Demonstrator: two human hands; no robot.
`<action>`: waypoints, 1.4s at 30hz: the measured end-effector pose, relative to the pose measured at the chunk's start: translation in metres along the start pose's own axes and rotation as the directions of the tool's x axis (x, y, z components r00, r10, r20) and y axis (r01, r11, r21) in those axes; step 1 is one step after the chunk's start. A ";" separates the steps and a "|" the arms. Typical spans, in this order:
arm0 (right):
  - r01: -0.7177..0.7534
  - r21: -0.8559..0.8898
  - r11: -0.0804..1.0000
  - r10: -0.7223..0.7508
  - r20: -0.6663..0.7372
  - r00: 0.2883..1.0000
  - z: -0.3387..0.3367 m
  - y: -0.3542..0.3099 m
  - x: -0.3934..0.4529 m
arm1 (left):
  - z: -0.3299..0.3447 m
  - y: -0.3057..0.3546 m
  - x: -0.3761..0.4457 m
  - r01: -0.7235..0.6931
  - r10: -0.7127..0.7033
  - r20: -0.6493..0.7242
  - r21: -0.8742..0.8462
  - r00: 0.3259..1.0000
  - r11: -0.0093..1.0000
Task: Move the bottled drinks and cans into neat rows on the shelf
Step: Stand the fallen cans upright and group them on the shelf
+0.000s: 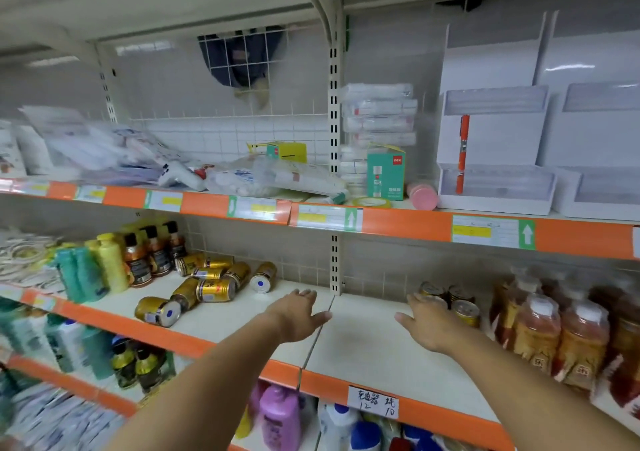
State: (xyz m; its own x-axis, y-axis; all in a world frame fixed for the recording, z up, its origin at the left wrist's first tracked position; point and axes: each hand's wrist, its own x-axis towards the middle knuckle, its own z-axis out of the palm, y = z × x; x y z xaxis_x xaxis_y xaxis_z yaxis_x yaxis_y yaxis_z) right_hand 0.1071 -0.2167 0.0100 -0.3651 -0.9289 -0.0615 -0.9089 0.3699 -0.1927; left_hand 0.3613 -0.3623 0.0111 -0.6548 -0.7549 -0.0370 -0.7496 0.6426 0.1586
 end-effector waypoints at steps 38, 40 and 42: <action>0.335 0.067 0.940 -0.338 0.050 0.940 0.056 -0.251 0.172 | -0.036 -0.253 -0.051 0.402 -0.402 -0.045 -0.009 0.914 0.915; 0.338 0.085 0.937 -0.343 0.061 0.937 0.061 -0.254 0.186 | -0.035 -0.258 -0.041 0.412 -0.412 -0.039 -0.013 0.910 0.911; 0.338 0.098 0.936 -0.345 0.071 0.936 0.066 -0.255 0.199 | -0.033 -0.263 -0.030 0.425 -0.425 -0.020 -0.008 0.905 0.905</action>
State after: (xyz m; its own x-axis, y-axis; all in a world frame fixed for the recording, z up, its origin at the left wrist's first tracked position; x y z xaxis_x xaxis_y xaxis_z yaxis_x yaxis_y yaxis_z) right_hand 0.2791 -0.4969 -0.0176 -0.0136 -0.9980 -0.0610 -0.9544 0.0312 -0.2970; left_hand 0.5813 -0.5127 0.0032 -0.2721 -0.9589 -0.0810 -0.9561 0.2598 0.1352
